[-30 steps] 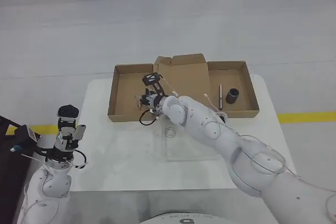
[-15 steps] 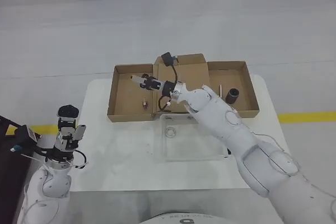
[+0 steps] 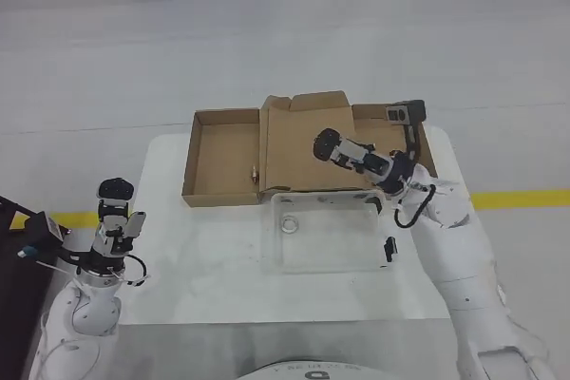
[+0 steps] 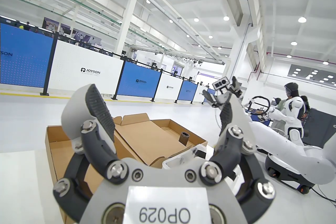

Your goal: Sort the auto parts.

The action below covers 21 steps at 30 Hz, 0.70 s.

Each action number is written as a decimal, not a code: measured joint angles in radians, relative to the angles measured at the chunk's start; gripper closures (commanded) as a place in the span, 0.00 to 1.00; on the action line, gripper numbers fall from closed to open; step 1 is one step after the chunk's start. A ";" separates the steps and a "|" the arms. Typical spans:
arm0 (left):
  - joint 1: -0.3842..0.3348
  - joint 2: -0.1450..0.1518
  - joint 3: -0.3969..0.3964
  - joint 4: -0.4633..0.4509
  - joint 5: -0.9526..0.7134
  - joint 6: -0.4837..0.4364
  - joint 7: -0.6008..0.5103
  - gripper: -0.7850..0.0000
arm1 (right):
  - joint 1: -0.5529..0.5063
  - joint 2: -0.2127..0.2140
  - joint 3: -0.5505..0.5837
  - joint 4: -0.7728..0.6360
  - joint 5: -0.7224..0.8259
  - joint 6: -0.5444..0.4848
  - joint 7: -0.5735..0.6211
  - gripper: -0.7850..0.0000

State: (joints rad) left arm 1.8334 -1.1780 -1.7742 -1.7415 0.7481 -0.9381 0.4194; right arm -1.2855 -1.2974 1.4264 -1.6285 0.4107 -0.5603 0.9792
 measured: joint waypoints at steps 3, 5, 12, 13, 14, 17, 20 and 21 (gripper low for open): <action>0.000 0.000 0.000 0.000 0.000 0.000 0.000 0.00 | -0.059 0.011 0.062 -0.039 0.022 -0.019 -0.002 0.00; 0.000 0.000 0.000 0.000 0.000 0.000 0.000 0.00 | -0.081 0.015 0.084 -0.048 0.031 -0.025 -0.005 0.00; -0.001 0.008 -0.002 -0.162 0.223 0.064 -0.169 0.00 | -0.081 0.015 0.085 -0.048 0.031 -0.025 -0.005 0.00; 0.001 0.009 0.009 -0.203 0.295 0.082 -0.212 0.00 | -0.081 0.015 0.085 -0.048 0.031 -0.025 -0.005 0.00; 0.000 0.010 0.021 -0.229 0.338 0.097 -0.246 0.00 | -0.081 0.015 0.085 -0.048 0.031 -0.025 -0.005 0.00; -0.019 0.012 0.057 -0.313 0.471 0.176 -0.384 0.00 | -0.081 0.015 0.085 -0.048 0.031 -0.025 -0.005 0.00; -0.037 0.013 0.114 -0.390 0.598 0.242 -0.495 0.00 | -0.081 0.015 0.085 -0.048 0.031 -0.025 -0.005 0.00; -0.043 0.014 0.133 -0.412 0.633 0.250 -0.519 0.00 | -0.081 0.015 0.085 -0.048 0.031 -0.025 -0.005 0.00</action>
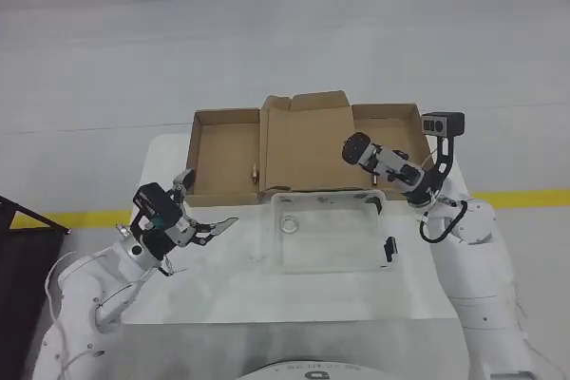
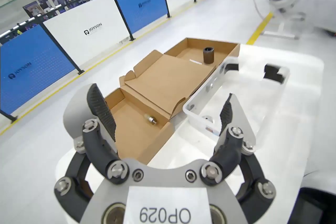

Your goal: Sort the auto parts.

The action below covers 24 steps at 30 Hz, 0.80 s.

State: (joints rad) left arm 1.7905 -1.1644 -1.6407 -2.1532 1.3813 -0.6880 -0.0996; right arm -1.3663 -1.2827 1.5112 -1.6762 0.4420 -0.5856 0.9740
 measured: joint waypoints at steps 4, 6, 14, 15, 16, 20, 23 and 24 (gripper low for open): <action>-0.023 0.002 0.093 -0.065 0.177 0.019 -0.055 0.00 | 0.000 0.000 0.000 0.000 0.000 0.000 0.000 0.00; -0.021 0.000 0.110 -0.062 0.157 0.033 -0.042 0.00 | 0.000 0.000 0.000 0.000 0.000 0.000 0.000 0.00; -0.021 0.000 0.104 -0.061 0.135 0.028 -0.042 0.00 | 0.000 0.000 0.000 0.000 0.000 0.000 0.000 0.00; -0.021 0.000 0.104 -0.061 0.135 0.028 -0.042 0.00 | 0.000 0.000 0.000 0.000 0.000 0.000 0.000 0.00; -0.021 0.000 0.104 -0.061 0.135 0.028 -0.042 0.00 | 0.000 0.000 0.000 0.000 0.000 0.000 0.000 0.00; -0.049 0.015 0.149 -0.152 0.245 -0.064 -0.098 0.00 | 0.000 0.000 0.000 0.000 0.000 0.000 0.000 0.00; -0.128 0.033 0.231 -0.203 0.517 -0.217 -0.103 0.00 | 0.000 0.000 0.000 0.000 0.000 0.000 0.000 0.00; -0.164 0.037 0.264 -0.200 0.601 -0.258 -0.096 0.00 | 0.000 0.000 0.000 0.000 0.000 0.000 0.000 0.00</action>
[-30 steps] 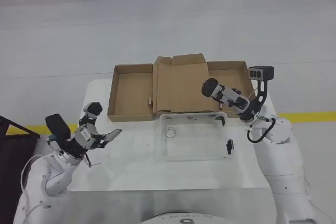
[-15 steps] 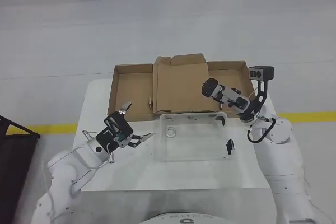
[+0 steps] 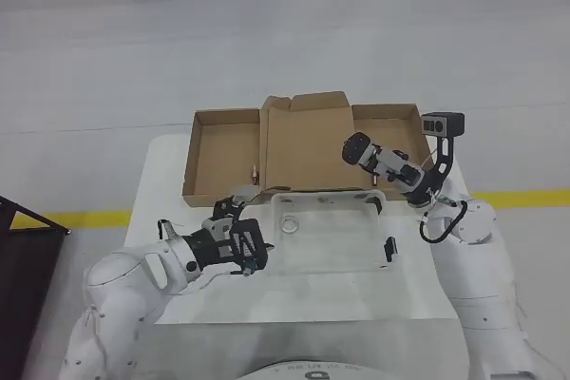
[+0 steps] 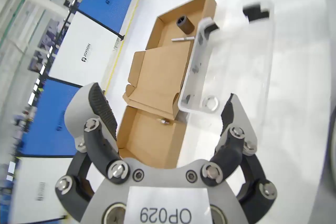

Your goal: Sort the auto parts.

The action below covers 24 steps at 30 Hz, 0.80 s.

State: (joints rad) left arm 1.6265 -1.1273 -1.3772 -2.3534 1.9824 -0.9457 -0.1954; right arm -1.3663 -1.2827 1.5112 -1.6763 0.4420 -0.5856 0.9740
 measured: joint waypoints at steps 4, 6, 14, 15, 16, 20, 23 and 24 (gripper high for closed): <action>-0.117 0.020 0.168 0.004 0.248 -0.070 0.013 0.00 | 0.000 0.000 0.000 0.000 0.000 0.000 0.000 0.00; -0.137 0.038 0.239 0.003 0.311 -0.067 0.013 0.00 | 0.000 0.000 0.000 0.000 0.000 0.000 0.000 0.00; -0.324 0.132 0.471 0.117 0.324 -0.067 0.124 0.00 | 0.000 0.000 0.000 0.000 0.000 0.000 0.000 0.00; -0.362 0.140 0.491 0.138 0.302 -0.067 0.115 0.00 | 0.000 0.000 0.000 0.000 0.000 0.000 0.000 0.00; -0.388 0.144 0.496 0.150 0.270 -0.067 0.101 0.00 | 0.000 0.000 0.000 0.000 0.000 0.000 0.000 0.00; -0.461 0.140 0.468 0.181 0.069 -0.067 -0.032 0.00 | 0.000 0.000 0.000 0.000 0.000 0.000 0.000 0.00; -0.484 0.130 0.448 0.195 -0.066 -0.067 -0.203 0.00 | 0.000 0.000 0.000 0.000 0.000 0.000 0.000 0.00; -0.488 0.127 0.450 0.201 -0.102 -0.067 -0.256 0.00 | 0.000 0.000 0.000 0.000 0.000 0.000 0.000 0.00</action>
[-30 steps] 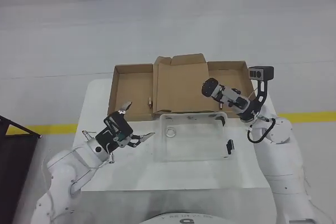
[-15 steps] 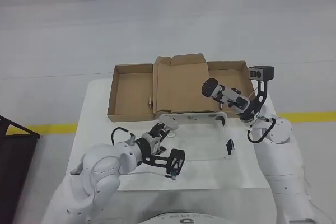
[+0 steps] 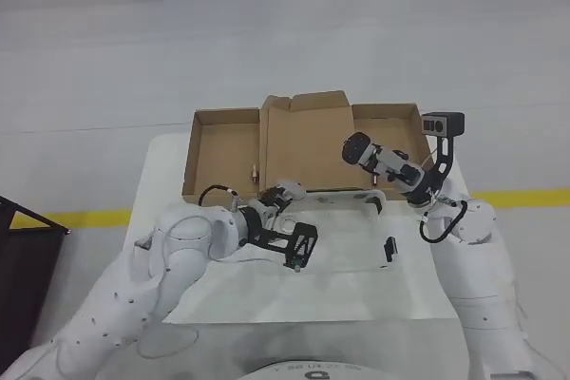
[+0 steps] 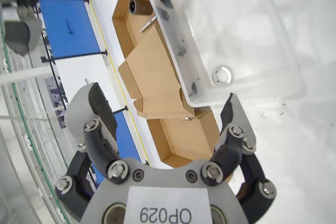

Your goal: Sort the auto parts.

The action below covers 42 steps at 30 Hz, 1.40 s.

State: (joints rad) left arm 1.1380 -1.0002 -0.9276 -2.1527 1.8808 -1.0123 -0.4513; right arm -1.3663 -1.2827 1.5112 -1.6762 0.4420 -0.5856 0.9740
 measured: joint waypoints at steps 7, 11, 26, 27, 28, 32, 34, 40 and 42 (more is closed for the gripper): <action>-0.067 -0.035 0.077 0.063 -0.266 0.002 -0.315 0.00 | 0.000 0.000 0.000 0.000 0.000 0.000 0.000 0.00; -0.120 -0.056 0.142 0.096 -0.299 0.052 -0.411 0.00 | 0.000 0.000 0.000 0.000 0.000 0.000 0.000 0.00; -0.124 -0.057 0.150 0.100 -0.289 0.056 -0.412 0.00 | 0.000 0.000 0.000 0.000 0.000 0.000 0.000 0.00; -0.124 -0.057 0.150 0.100 -0.289 0.056 -0.412 0.00 | 0.000 0.000 0.000 0.000 0.000 0.000 0.000 0.00; -0.124 -0.057 0.150 0.100 -0.289 0.056 -0.412 0.00 | 0.000 0.000 0.000 0.000 0.000 0.000 0.000 0.00; -0.124 -0.057 0.150 0.100 -0.289 0.056 -0.412 0.00 | 0.000 0.000 0.000 0.000 0.000 0.000 0.000 0.00; -0.124 -0.057 0.150 0.100 -0.289 0.056 -0.412 0.00 | 0.000 0.000 0.000 0.000 0.000 0.000 0.000 0.00; -0.124 -0.057 0.150 0.100 -0.289 0.056 -0.412 0.00 | 0.000 0.000 0.000 0.000 0.000 0.000 0.000 0.00; -0.124 -0.057 0.150 0.100 -0.289 0.056 -0.412 0.00 | 0.000 0.000 0.000 0.000 0.000 0.000 0.000 0.00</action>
State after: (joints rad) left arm 1.0143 -1.0568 -0.7778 -2.0531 1.5916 -0.9565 -0.8635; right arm -1.3663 -1.2827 1.5112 -1.6762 0.4420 -0.5856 0.9740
